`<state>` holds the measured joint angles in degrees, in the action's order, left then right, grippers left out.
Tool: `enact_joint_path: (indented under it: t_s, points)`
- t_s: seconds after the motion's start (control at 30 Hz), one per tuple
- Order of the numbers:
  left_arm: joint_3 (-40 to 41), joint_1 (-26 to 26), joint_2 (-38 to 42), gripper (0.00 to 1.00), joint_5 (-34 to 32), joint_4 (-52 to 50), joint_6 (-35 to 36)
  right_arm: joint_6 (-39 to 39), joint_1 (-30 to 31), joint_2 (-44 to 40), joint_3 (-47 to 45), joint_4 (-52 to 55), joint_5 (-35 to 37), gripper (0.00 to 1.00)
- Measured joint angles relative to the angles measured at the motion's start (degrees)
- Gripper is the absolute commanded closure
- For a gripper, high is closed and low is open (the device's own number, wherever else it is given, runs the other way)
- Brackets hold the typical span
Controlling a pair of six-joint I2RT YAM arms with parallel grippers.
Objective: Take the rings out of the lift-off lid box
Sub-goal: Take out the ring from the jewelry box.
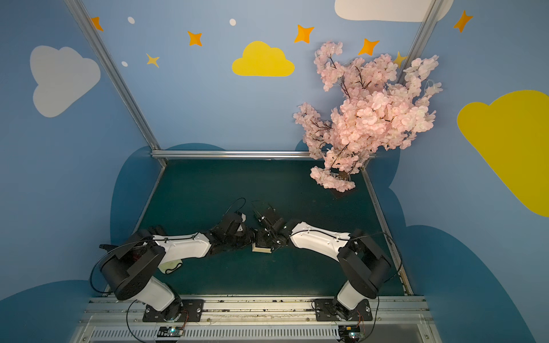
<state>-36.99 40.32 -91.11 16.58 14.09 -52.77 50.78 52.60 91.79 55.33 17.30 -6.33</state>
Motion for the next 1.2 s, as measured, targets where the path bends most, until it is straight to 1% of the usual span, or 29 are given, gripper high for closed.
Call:
enact_joint_path:
  t_s: [0.33, 0.73, 0.87, 1.2]
  points:
    - [0.0, 0.22, -0.17, 0.56, -1.03, -0.37, 1.64, 2.29, 0.0, -2.67, -2.91, -1.42, 2.45, 1.0]
    - [0.0, 0.33, -0.55, 0.58, -1.46, -0.5, 2.16, 4.7, -0.02, -1.44, -3.98, -4.66, 4.35, 1.0]
    - [0.0, 0.66, -1.64, 0.59, -1.46, -0.48, 2.16, 4.74, -0.04, -0.09, -3.43, -4.07, 5.2, 1.0]
    - [0.02, 1.01, -1.79, 0.59, -2.29, -0.28, 2.99, 4.09, -0.81, 3.82, 1.18, -1.16, 5.46, 1.0]
